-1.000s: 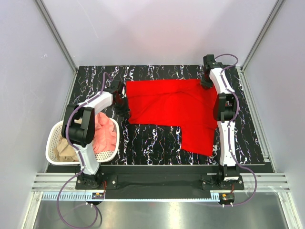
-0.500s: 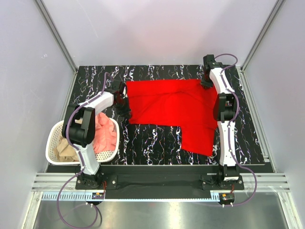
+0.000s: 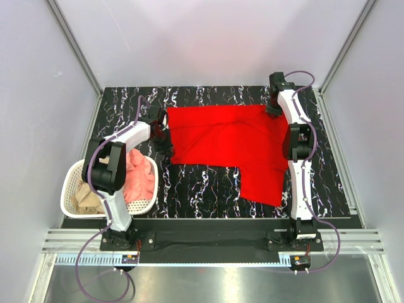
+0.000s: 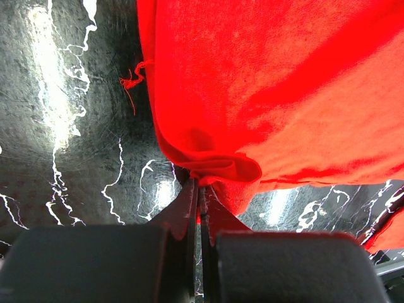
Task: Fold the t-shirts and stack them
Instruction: Fold the tshirt
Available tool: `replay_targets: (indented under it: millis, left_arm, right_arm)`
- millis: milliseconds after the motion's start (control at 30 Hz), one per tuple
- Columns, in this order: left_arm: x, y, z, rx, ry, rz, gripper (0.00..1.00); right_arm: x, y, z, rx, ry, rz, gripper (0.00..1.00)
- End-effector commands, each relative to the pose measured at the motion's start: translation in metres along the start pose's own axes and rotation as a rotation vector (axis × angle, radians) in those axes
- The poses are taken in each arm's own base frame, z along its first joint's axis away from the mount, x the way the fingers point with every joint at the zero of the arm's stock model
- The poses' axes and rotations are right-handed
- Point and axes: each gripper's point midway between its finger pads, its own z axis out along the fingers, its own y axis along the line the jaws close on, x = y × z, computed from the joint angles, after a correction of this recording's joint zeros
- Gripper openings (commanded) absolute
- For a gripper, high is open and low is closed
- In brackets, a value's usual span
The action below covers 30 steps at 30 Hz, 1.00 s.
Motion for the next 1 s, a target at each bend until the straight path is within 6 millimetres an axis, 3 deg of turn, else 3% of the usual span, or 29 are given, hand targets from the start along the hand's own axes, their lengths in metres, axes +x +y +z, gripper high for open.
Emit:
replay_targets:
  millis: [0,267,600,767,967]
  left_arm:
    - [-0.005,-0.008,-0.002,0.036,-0.020,0.022,0.00]
    - [-0.008,-0.010,-0.003,0.040,-0.026,0.024,0.00]
    - [-0.007,-0.011,-0.003,0.045,-0.025,0.027,0.00]
    - [-0.007,-0.012,-0.001,0.047,-0.022,0.024,0.00]
    - [-0.005,-0.012,-0.001,0.048,-0.017,0.027,0.00]
  right_arm:
    - [-0.040,-0.001,-0.045,-0.023,-0.113,0.029,0.30]
    - [-0.042,-0.001,-0.049,-0.024,-0.117,0.032,0.23]
    - [-0.044,-0.002,-0.056,-0.030,-0.120,0.033,0.29]
    - [-0.039,-0.002,-0.048,-0.032,-0.102,0.034,0.23]
    - [-0.034,-0.002,-0.039,-0.032,-0.084,0.034,0.24]
